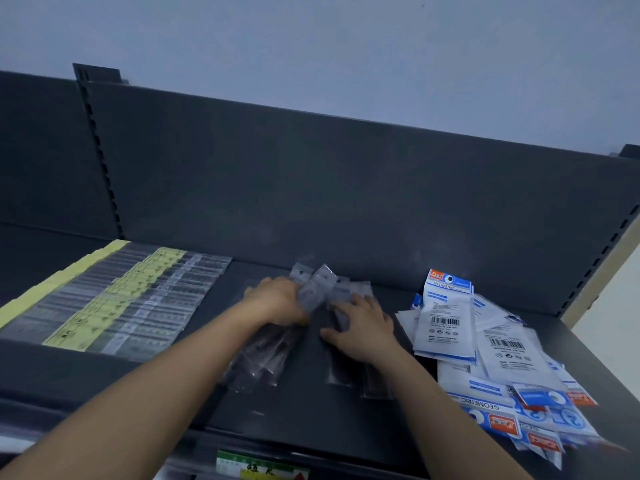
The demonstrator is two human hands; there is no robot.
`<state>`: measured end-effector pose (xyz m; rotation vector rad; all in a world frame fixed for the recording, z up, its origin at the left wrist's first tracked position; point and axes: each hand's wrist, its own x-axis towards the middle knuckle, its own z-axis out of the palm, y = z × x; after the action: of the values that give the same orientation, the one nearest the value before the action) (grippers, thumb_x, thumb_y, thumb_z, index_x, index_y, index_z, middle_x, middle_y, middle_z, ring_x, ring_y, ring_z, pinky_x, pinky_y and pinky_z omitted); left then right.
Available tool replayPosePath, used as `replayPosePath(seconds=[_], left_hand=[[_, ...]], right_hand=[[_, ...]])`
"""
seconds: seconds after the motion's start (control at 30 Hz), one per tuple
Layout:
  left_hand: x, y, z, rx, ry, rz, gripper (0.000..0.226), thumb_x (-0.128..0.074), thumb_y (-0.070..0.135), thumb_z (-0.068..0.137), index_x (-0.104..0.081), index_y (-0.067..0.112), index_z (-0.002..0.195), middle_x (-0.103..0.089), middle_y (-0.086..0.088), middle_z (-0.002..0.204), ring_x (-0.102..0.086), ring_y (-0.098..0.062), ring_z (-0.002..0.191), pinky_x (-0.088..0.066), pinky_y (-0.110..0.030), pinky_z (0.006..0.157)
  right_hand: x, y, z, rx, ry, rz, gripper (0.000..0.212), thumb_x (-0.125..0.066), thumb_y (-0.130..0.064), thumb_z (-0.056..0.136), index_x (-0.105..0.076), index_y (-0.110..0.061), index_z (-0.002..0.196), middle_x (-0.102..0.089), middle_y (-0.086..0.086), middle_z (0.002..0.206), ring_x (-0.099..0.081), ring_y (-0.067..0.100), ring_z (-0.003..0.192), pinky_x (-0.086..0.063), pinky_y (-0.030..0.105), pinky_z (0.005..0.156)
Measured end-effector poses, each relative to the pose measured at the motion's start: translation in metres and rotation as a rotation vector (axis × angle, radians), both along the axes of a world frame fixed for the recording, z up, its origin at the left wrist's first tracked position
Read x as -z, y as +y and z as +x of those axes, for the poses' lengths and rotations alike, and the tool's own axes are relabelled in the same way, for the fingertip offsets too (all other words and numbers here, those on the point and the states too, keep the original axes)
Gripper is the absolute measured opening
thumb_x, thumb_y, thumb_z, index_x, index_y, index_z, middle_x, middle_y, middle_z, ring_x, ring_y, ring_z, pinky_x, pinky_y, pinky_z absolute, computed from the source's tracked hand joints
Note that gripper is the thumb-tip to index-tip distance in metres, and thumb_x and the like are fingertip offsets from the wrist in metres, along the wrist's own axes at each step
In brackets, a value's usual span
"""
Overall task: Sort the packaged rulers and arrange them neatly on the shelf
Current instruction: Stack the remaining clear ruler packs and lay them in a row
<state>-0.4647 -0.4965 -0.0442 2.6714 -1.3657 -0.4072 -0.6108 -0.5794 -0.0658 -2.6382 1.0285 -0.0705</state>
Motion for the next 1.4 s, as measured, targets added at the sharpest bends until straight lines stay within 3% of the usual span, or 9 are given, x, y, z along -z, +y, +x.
replayPosePath(seconds=[0.17,0.4,0.5,0.63,0.87,0.93,1.03,1.2,1.4], left_hand=[[-0.001,0.007,0.014,-0.161,-0.011,-0.138,0.060,-0.068,0.049,0.073,-0.057,0.018,0.123,-0.050,-0.006,0.128,-0.047,-0.030,0.122,-0.045,-0.044,0.097],[-0.008,0.014,0.031,-0.367,0.394,-0.397,0.057,-0.083,0.047,0.028,-0.070,0.014,0.072,-0.072,-0.002,0.083,-0.067,-0.026,0.085,-0.050,-0.047,0.091],[-0.021,0.019,0.027,-0.363,0.649,-0.614,0.032,-0.091,0.019,0.054,-0.072,0.004,0.075,-0.070,-0.005,0.069,-0.066,-0.020,0.066,-0.056,-0.036,0.074],[-0.039,0.022,0.012,-0.276,0.925,-0.771,0.016,-0.077,-0.004,0.072,-0.063,-0.003,0.080,-0.060,0.001,0.044,-0.053,-0.007,0.037,-0.041,-0.013,0.040],[-0.040,0.022,0.010,-0.215,1.052,-0.822,0.016,-0.067,-0.001,0.085,-0.060,0.005,0.071,-0.063,0.003,0.047,-0.059,-0.007,0.049,-0.045,-0.013,0.046],[-0.038,0.021,0.014,-0.207,1.075,-0.815,0.016,-0.066,0.006,0.087,-0.060,0.008,0.072,-0.069,0.001,0.061,-0.065,-0.013,0.068,-0.052,-0.022,0.061],[-0.037,0.022,0.017,-0.222,1.143,-0.856,0.004,-0.065,0.006,0.088,-0.068,0.005,0.086,-0.072,-0.008,0.077,-0.070,-0.018,0.068,-0.058,-0.029,0.062],[-0.035,0.021,0.019,-0.265,1.175,-0.930,0.009,-0.068,0.001,0.084,-0.069,0.005,0.091,-0.072,-0.006,0.072,-0.069,-0.020,0.068,-0.057,-0.035,0.065],[-0.034,0.022,0.019,-0.253,1.139,-0.899,0.012,-0.067,0.003,0.086,-0.069,0.004,0.098,-0.074,-0.014,0.096,-0.069,-0.028,0.094,-0.054,-0.046,0.090]], right_hand=[[-0.001,-0.002,0.003,0.014,0.021,0.006,0.055,-0.053,-0.052,0.090,-0.043,-0.033,0.141,-0.017,0.000,0.160,-0.006,0.022,0.148,-0.013,0.046,0.116],[-0.003,0.003,0.009,0.050,-0.085,-0.033,0.048,-0.055,-0.049,0.089,-0.053,-0.029,0.132,-0.033,0.002,0.152,-0.014,0.023,0.146,-0.016,0.044,0.116],[-0.009,0.006,0.016,0.057,-0.337,-0.013,0.042,-0.059,-0.044,0.089,-0.062,-0.022,0.125,-0.053,0.000,0.138,-0.036,0.021,0.136,-0.029,0.036,0.111],[-0.028,0.018,0.022,0.033,-0.644,0.367,0.030,-0.062,-0.035,0.091,-0.066,-0.016,0.114,-0.066,-0.004,0.114,-0.059,0.011,0.107,-0.044,0.025,0.091],[-0.037,0.024,0.029,0.136,-0.950,0.793,0.007,-0.065,-0.009,0.090,-0.059,-0.006,0.089,-0.064,0.006,0.075,-0.059,0.017,0.067,-0.052,0.030,0.061],[-0.037,0.024,0.028,0.154,-0.984,0.816,0.009,-0.063,-0.006,0.091,-0.059,-0.009,0.084,-0.062,0.003,0.070,-0.056,0.016,0.065,-0.049,0.029,0.061],[-0.037,0.022,0.028,0.161,-1.035,0.875,0.010,-0.058,0.001,0.091,-0.063,-0.006,0.087,-0.064,0.010,0.076,-0.057,0.026,0.072,-0.048,0.039,0.068],[-0.037,0.021,0.026,0.140,-1.088,0.949,0.009,-0.060,-0.003,0.092,-0.064,-0.005,0.084,-0.061,0.013,0.076,-0.057,0.025,0.067,-0.050,0.031,0.056],[-0.033,0.019,0.027,0.112,-1.078,0.892,0.015,-0.055,0.003,0.093,-0.068,-0.003,0.098,-0.072,0.012,0.094,-0.066,0.024,0.086,-0.053,0.040,0.083]])
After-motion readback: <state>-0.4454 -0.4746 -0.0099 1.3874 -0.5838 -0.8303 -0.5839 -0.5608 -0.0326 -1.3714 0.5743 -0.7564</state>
